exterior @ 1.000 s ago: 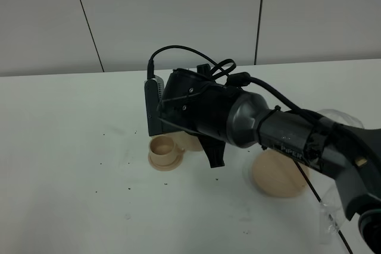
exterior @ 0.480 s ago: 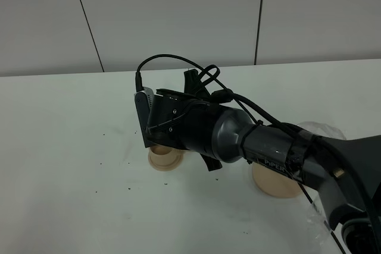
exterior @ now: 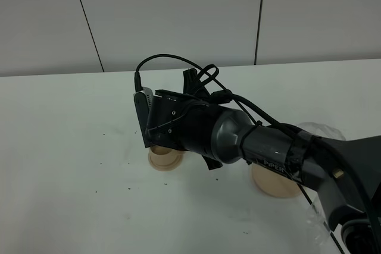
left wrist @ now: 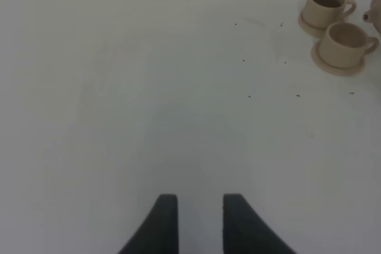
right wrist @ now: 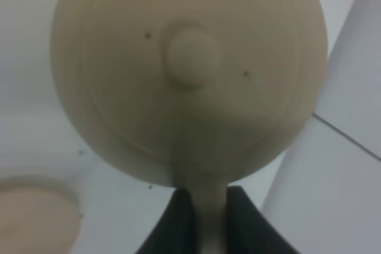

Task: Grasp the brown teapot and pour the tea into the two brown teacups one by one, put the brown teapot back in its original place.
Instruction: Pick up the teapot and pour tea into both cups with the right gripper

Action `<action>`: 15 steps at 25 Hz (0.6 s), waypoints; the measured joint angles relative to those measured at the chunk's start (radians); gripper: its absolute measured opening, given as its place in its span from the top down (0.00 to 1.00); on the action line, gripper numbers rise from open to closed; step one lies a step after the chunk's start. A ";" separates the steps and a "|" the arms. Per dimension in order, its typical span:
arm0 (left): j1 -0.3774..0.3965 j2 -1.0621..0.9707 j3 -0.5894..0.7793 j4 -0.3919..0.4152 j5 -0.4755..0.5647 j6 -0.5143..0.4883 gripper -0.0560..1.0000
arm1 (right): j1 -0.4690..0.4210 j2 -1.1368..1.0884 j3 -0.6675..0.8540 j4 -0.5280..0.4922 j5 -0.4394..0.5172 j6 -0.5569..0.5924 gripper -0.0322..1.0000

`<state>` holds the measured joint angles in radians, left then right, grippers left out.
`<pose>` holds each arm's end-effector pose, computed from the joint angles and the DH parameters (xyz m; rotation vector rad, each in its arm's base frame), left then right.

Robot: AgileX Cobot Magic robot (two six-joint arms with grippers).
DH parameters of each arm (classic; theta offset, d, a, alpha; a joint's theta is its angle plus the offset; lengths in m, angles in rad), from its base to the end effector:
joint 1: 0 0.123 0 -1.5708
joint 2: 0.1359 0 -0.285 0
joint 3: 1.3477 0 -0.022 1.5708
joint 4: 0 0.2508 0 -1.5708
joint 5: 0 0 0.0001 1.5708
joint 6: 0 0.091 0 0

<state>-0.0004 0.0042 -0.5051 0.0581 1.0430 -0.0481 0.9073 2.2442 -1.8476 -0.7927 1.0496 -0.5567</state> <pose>-0.0041 0.0046 0.2803 -0.0504 2.0239 0.0387 0.3387 0.3420 0.1977 -2.0854 1.6542 -0.9464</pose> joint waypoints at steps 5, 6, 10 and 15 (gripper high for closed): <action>0.000 0.000 0.000 0.000 0.000 0.000 0.71 | 0.005 0.000 0.000 -0.021 -0.004 0.000 0.88; 0.000 0.000 0.000 0.000 0.000 0.000 0.71 | 0.005 0.000 0.000 -0.021 -0.004 -0.001 0.88; 0.000 0.000 0.000 0.000 0.000 0.000 0.71 | 0.005 -0.002 0.000 -0.036 -0.002 -0.014 0.88; 0.000 0.000 0.000 0.000 0.000 0.000 0.71 | 0.007 -0.001 0.000 -0.049 0.005 -0.026 0.88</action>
<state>-0.0004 0.0042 -0.5051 0.0581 1.0430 -0.0481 0.9143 2.2435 -1.8476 -0.8416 1.0543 -0.5830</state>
